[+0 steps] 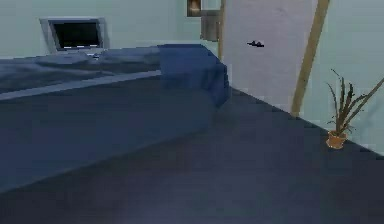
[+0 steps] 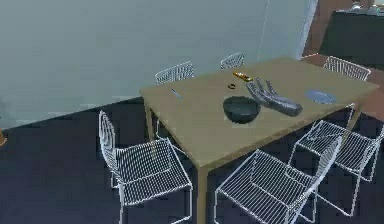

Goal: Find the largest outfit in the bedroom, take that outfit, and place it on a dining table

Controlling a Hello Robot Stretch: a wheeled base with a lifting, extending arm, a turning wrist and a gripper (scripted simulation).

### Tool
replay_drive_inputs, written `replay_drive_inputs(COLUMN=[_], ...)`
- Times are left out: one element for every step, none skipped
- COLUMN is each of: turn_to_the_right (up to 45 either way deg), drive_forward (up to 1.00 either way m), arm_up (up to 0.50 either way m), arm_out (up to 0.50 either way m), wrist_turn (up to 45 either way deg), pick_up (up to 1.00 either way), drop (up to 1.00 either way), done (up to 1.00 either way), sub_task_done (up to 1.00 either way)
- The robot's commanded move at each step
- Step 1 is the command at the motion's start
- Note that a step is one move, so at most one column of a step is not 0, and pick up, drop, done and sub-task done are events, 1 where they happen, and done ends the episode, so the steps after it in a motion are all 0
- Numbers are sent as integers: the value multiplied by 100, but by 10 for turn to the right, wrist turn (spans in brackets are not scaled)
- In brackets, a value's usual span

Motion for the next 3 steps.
replay_drive_inputs(turn_to_the_right=[-450,-210,-30], drive_forward=[0,0,0], arm_up=[0,0,0], arm_out=[0,0,0], wrist_turn=[0,0,0], pick_up=[0,0,0], drop=[0,0,0], done=[0,0,0], sub_task_done=[0,0,0])
